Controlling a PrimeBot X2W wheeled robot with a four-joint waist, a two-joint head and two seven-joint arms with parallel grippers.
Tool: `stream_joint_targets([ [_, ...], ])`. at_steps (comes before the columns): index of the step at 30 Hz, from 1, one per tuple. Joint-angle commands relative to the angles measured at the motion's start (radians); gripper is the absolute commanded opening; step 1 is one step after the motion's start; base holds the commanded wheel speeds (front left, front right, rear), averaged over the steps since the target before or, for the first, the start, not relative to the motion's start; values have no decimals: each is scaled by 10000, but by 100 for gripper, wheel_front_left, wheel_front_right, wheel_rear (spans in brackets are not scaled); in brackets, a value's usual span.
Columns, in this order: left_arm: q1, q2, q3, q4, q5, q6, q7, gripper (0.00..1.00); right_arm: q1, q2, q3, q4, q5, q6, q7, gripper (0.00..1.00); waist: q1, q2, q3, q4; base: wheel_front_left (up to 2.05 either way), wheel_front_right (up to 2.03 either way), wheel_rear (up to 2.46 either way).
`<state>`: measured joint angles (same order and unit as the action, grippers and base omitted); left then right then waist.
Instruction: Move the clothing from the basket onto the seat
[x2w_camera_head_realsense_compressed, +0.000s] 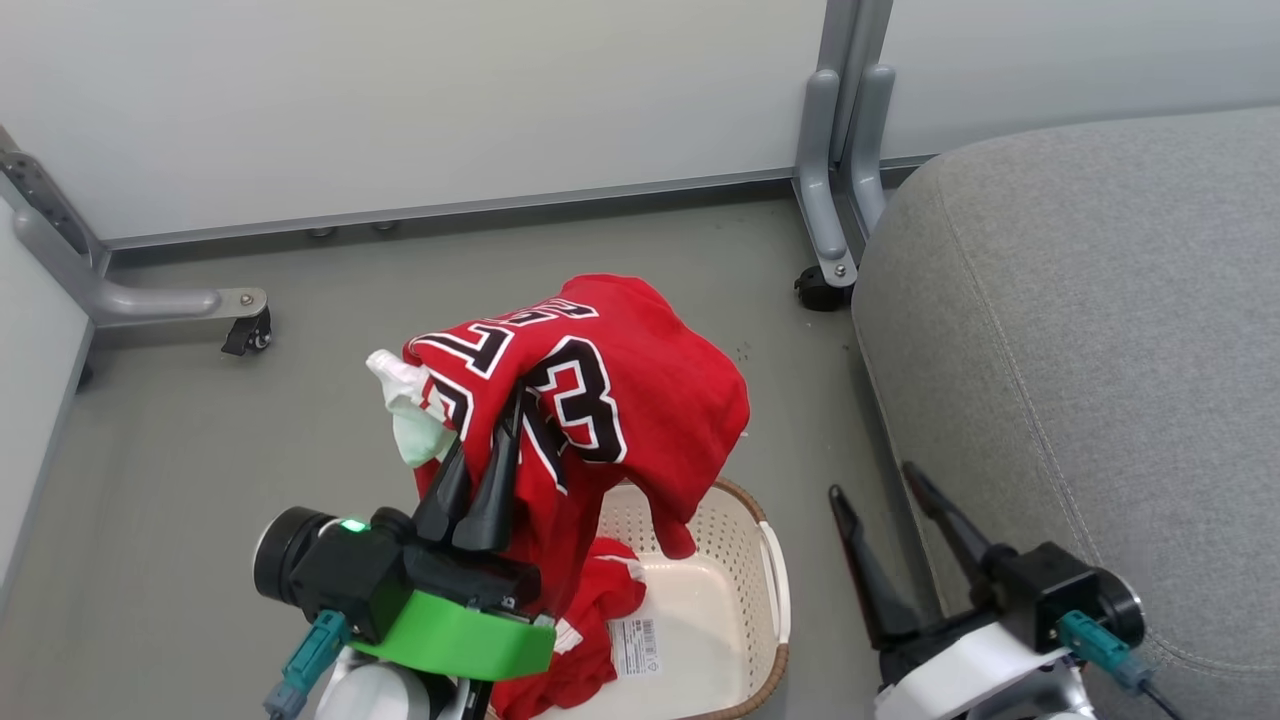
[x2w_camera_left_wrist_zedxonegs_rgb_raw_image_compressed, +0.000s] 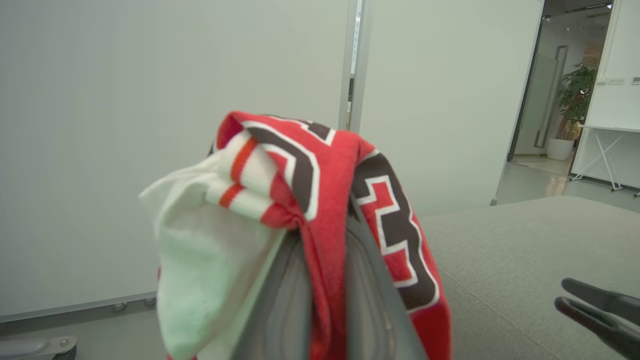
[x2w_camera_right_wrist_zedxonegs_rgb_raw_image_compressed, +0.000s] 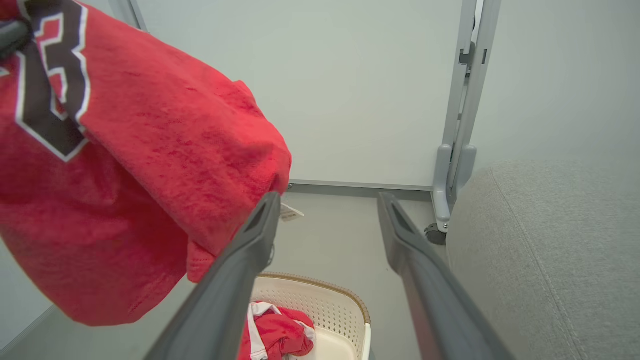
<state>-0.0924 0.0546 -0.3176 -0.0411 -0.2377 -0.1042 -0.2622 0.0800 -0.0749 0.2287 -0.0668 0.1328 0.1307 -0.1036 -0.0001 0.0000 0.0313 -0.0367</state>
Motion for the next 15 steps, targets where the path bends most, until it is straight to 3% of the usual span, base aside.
stream_joint_targets([
  [1,-18,-4,52,-83,56,-17,-39,0,-60,-49,207,33,123,1,45,100,1,0,23,25,0,0,0],
  [15,-458,-31,80,-221,283,-26,-40,0,-2540,-415,4367,729,1862,1,-154,100,1,0,561,216,0,0,0],
])
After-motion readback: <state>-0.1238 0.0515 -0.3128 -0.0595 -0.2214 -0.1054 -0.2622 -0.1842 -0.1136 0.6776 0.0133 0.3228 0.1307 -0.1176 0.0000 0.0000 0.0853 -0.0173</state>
